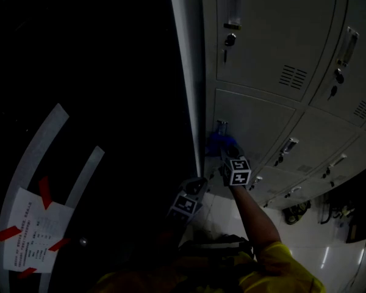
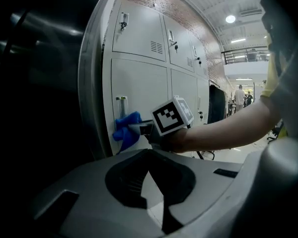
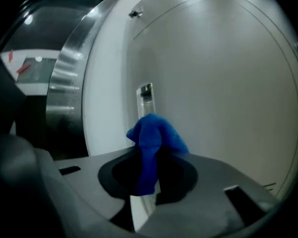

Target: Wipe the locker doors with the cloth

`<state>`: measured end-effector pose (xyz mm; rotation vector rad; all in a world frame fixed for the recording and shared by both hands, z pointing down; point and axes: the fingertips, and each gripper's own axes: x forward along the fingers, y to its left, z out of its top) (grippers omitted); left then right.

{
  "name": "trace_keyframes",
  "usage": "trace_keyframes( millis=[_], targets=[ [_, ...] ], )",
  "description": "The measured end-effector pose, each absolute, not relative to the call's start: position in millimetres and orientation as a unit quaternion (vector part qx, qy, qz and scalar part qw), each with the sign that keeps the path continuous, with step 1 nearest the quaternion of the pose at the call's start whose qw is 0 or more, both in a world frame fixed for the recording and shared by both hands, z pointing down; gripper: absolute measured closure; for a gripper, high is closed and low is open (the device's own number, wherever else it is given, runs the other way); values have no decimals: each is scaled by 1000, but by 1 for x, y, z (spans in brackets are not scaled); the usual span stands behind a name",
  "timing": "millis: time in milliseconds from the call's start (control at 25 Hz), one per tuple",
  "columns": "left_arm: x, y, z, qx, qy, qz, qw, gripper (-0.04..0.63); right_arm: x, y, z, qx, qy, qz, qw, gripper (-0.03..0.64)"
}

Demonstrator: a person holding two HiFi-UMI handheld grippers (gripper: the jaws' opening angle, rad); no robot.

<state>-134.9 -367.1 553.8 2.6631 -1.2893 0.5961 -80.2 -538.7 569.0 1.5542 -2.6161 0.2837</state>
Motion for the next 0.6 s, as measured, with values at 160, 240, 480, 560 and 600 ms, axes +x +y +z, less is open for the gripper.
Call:
trace_keyframes(
  millis=[160,240,480,560,600],
  targets=[
    [-126,-362,556,885,-415,203,62,592,-69,-530,563,516,-850,103,13,551],
    [-121,-358,558,887,-412,200,64,592,-58,-529,594,530,-835,148,21,551],
    [-115,-345,570,887,-401,216,71,592,-80,-543,704,495,-828,214,152,551],
    [-115,-344,572,887,-402,216,69,592,-87,-541,704,490,-827,224,161,551],
    [-115,-345,570,887,-404,214,68,592,-86,-536,702,492,-824,229,161,551]
  ],
)
